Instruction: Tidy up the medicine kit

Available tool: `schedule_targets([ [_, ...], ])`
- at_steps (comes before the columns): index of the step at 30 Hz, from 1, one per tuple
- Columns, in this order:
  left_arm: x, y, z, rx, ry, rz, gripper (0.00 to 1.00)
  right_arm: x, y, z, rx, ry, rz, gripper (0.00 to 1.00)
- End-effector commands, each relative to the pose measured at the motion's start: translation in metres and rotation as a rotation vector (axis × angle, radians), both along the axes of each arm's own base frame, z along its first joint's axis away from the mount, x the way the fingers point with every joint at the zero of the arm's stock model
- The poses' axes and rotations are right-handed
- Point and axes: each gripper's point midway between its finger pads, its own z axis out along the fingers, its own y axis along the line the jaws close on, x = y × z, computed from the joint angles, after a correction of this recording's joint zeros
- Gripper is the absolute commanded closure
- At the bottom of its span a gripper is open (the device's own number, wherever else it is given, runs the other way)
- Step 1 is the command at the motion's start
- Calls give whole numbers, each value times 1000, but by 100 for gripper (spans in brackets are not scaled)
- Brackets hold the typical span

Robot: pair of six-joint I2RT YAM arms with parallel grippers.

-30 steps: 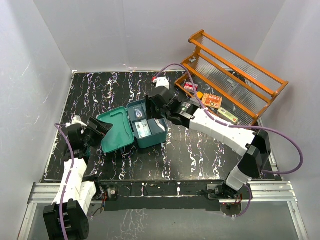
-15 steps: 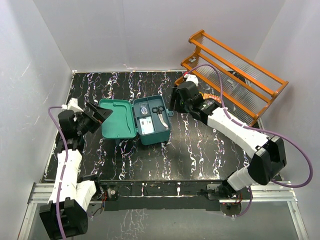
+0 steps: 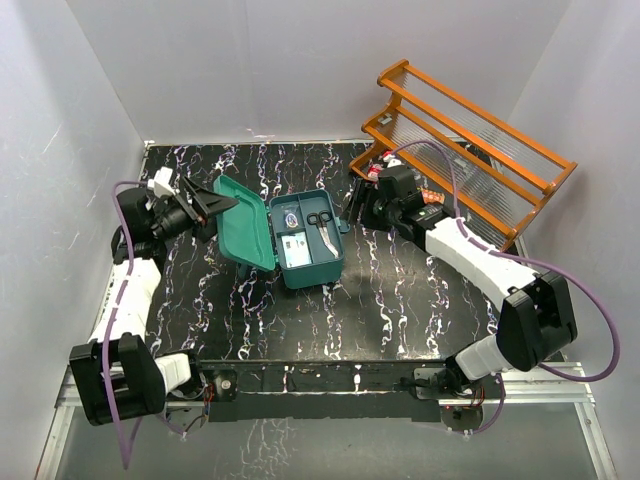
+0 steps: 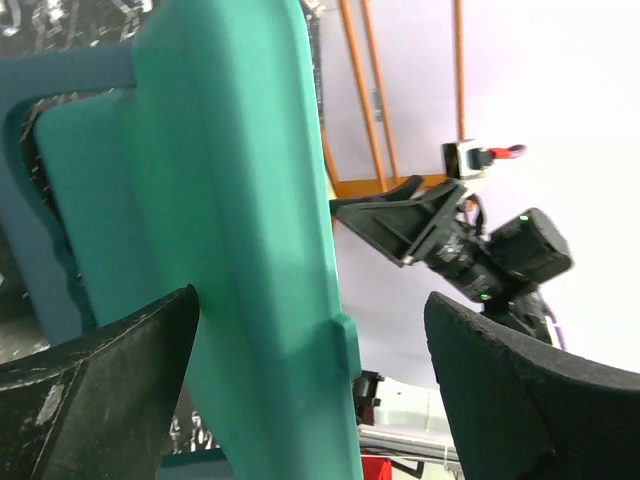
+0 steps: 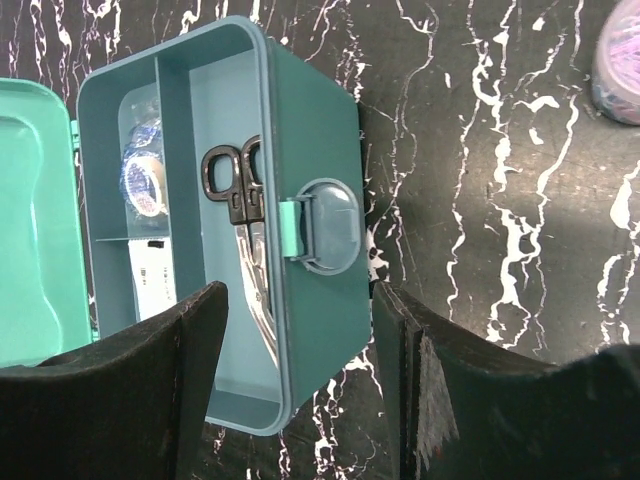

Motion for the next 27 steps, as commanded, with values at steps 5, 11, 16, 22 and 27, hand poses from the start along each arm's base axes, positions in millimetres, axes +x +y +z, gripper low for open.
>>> schedule_targets([
  [5, 11, -37, 71, -34, -117, -98, 7, 15, -17, 31, 86, -91, -10, 42],
  [11, 26, -98, 49, -2, -85, -177, 10, 21, -26, 41, 62, -90, -35, 43],
  [16, 38, -124, 33, 33, -79, -174, 12, 25, -44, 52, 22, -126, -120, 43],
  [22, 41, -124, 41, 78, -105, -176, 12, 21, -52, 62, 20, -156, -160, 42],
  [27, 38, -115, 44, 168, -115, -154, 10, 13, -35, 62, 52, -148, -44, 41],
])
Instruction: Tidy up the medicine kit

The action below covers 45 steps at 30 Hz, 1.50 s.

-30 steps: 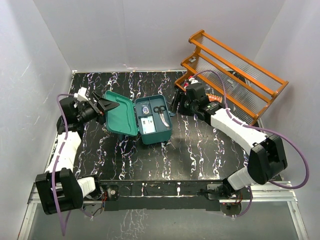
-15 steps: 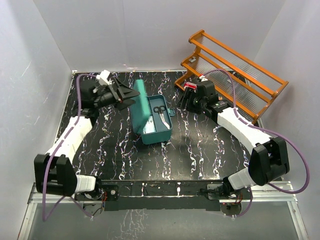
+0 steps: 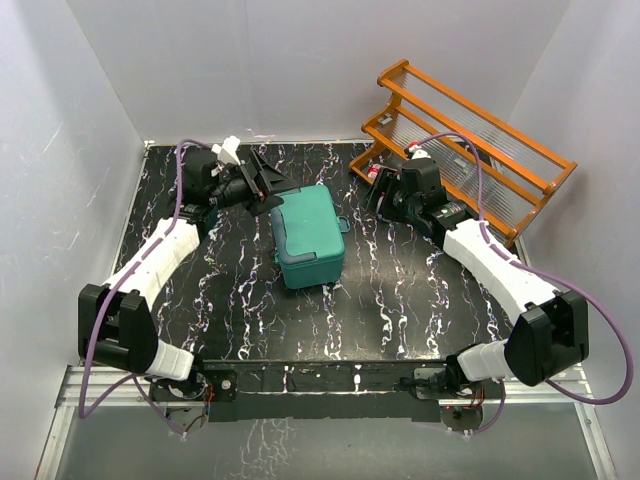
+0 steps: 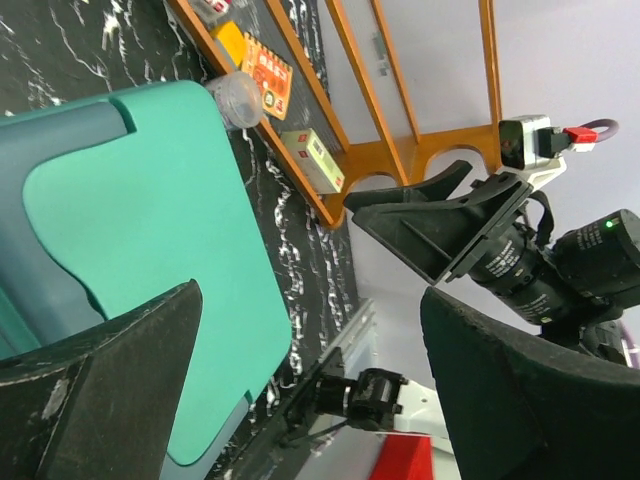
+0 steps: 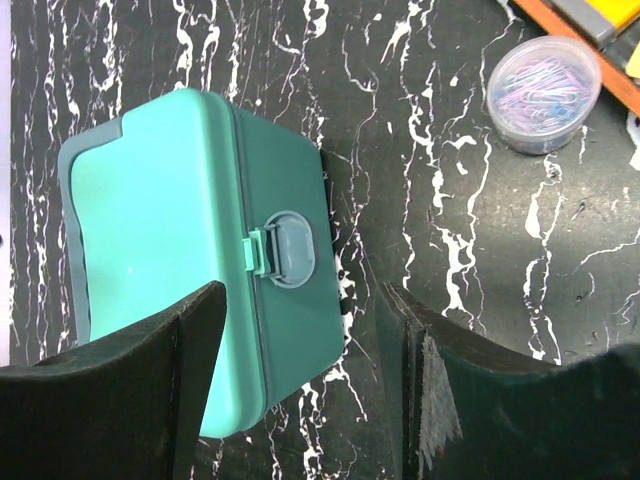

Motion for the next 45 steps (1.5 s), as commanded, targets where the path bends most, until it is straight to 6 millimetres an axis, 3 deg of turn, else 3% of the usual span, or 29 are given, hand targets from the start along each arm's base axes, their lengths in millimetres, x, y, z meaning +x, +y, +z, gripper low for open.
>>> schedule_targets([
  [1, -6, 15, 30, 93, -117, 42, 10, 0, 16, 32, 47, -89, 104, 40],
  [5, -6, 45, 9, 265, -108, 169, 6, -5, 24, 29, 56, -98, 166, 35],
  [10, -20, 78, -38, 426, -41, 282, 2, -4, 31, 22, 47, -92, 204, 31],
  [18, -38, 61, -87, 384, 108, 159, 14, -7, 52, -5, 47, -26, 247, 36],
  [23, -39, 55, -96, 362, 134, 135, 17, -23, 84, -12, 120, 0, 360, 37],
  [26, -40, 51, -102, 351, 152, 111, 17, -28, 91, -25, 139, 39, 355, 42],
  [31, -40, 46, -109, 337, 174, 83, 20, -37, 95, -48, 136, 94, 318, 57],
  [36, -39, 53, -115, 382, 172, 108, 23, -56, 100, -62, 169, 146, 236, 75],
  [40, -35, 64, -120, 458, 145, 125, 23, -78, 116, -58, 237, 149, 147, 77],
  [45, -30, 67, -127, 531, 137, 72, 20, -87, 136, -56, 268, 159, 148, 78],
])
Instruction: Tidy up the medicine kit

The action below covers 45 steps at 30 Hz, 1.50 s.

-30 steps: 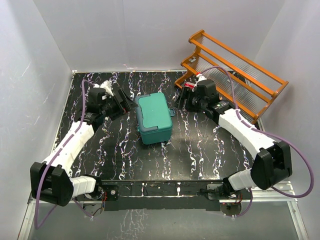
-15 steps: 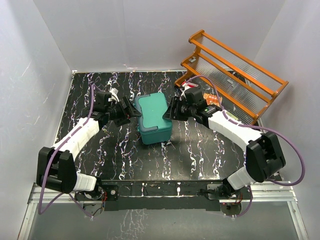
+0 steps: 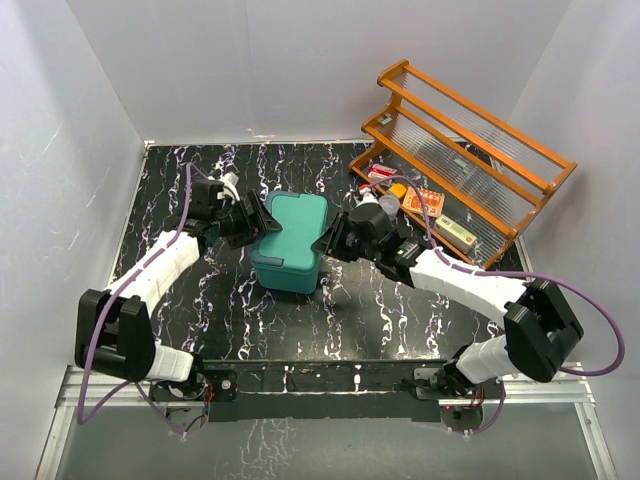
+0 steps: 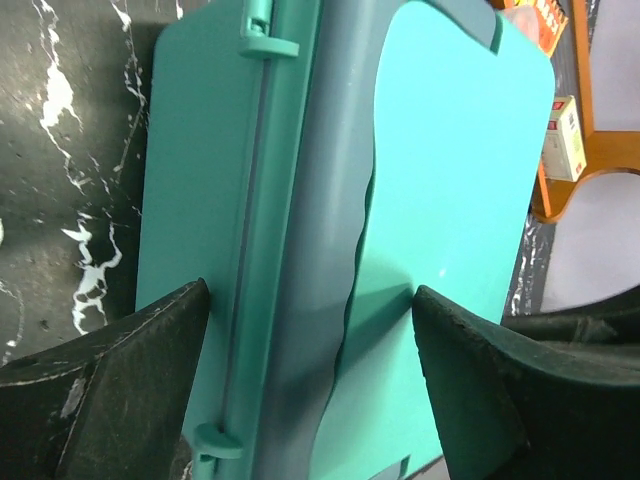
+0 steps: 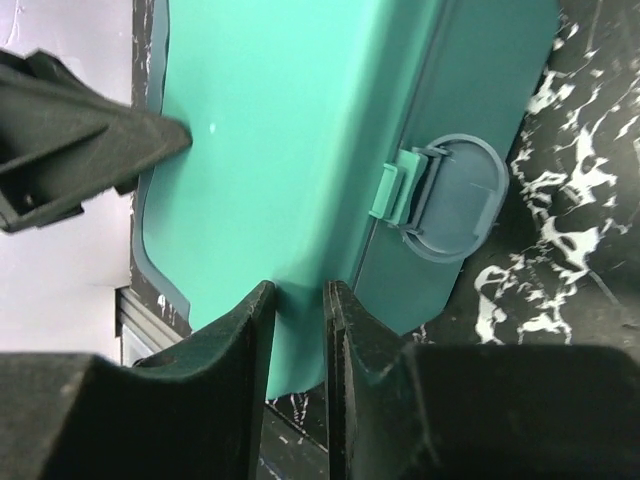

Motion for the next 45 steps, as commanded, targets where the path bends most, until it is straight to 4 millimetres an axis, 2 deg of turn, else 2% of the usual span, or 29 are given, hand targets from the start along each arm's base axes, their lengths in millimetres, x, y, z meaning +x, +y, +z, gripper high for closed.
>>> schedule_targets([
  [1, 3, 9, -12, 112, 19, -54, 20, -10, 11, -12, 13, 62, -34, 76],
  [4, 4, 7, -13, 122, 29, -96, 19, -2, 4, -3, -10, 21, -69, 62],
  [7, 4, 6, -13, 129, 34, -114, 19, 5, -3, 21, -22, -61, -79, 44],
  [9, 3, 7, -14, 135, 33, -120, 19, 8, -9, 37, -18, -113, -80, 36],
  [13, 0, 5, -13, 128, 22, -151, 19, 16, -29, 64, 55, -217, -79, 17],
  [16, -4, 4, -13, 119, 14, -157, 18, 17, -35, 74, 122, -294, -48, 3],
  [21, -4, 10, -12, 140, 10, -122, 17, 25, -33, 63, 150, -286, -55, 2],
  [26, -6, 10, -14, 141, 19, -118, 16, 35, -39, 47, 210, -254, -142, 2],
  [31, -6, 11, -17, 139, 28, -116, 16, 33, -28, 33, 270, -213, -109, 2],
  [35, -7, 9, -19, 133, 34, -116, 16, 19, -17, 44, 416, -236, -41, 2],
  [41, -6, 8, -19, 123, 40, -108, 16, 22, -24, 35, 473, -208, -113, 2],
  [45, -7, 8, -20, 120, 46, -107, 16, 23, -21, 27, 470, -188, -111, 2],
])
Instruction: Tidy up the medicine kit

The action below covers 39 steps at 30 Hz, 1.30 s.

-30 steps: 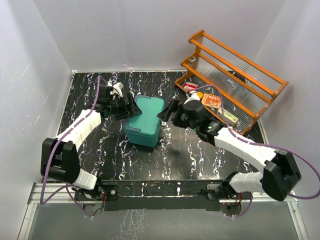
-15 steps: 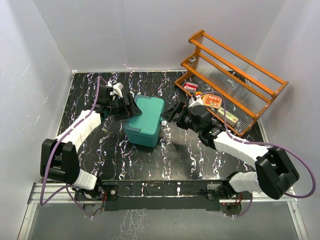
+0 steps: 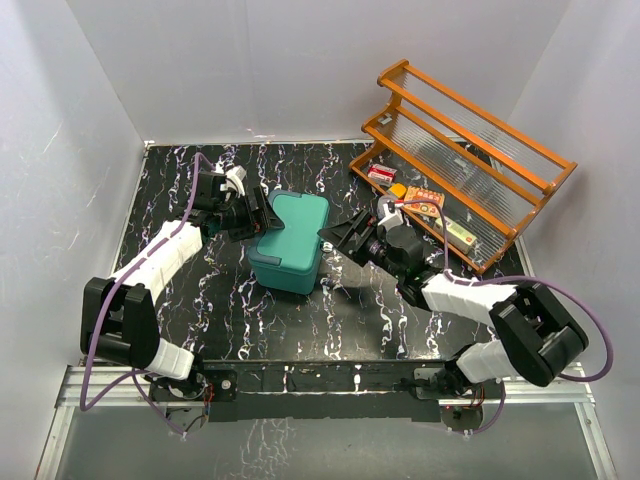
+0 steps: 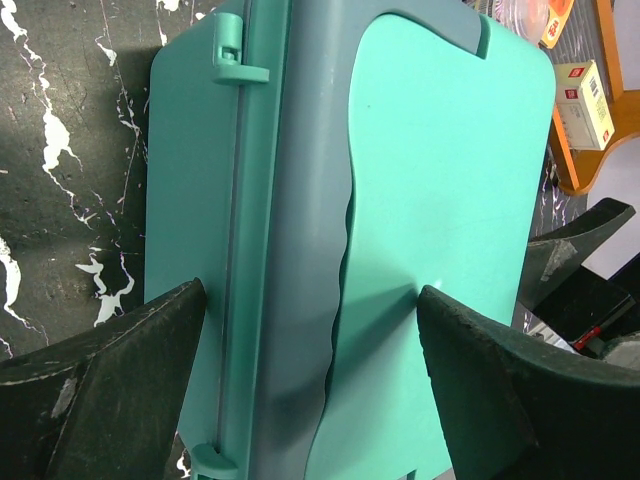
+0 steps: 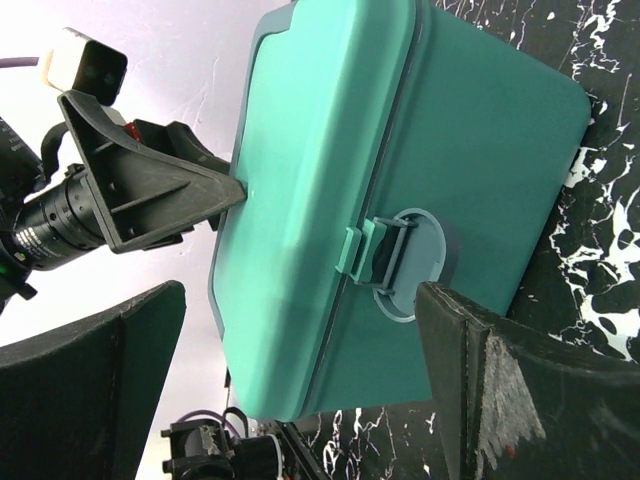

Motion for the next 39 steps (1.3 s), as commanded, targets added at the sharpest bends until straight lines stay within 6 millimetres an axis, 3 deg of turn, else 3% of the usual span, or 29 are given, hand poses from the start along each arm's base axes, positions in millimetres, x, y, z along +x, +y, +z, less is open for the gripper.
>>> schedule_targets([
  [1, -18, 9, -20, 51, 78, 9, 16, 8, 4, 25, 94, -71, -13, 2],
  [5, -18, 8, -19, 47, 78, 9, 16, 10, 5, 21, 99, -61, -17, 2],
  [8, -19, 9, -19, 51, 79, 11, 16, 15, -2, 13, 69, -23, -68, 2],
  [17, -19, 10, -20, 56, 80, 11, 16, 18, -26, 11, 10, -27, -181, 2],
  [28, -19, 9, -16, 46, 79, 13, 16, 11, 8, 0, 166, 3, -25, 2],
  [35, -20, 9, -15, 43, 79, 15, 16, 1, 19, 26, 267, -76, 67, 2],
  [39, -20, 8, -16, 39, 81, 15, 16, 1, 21, 29, 269, -79, 77, 2],
])
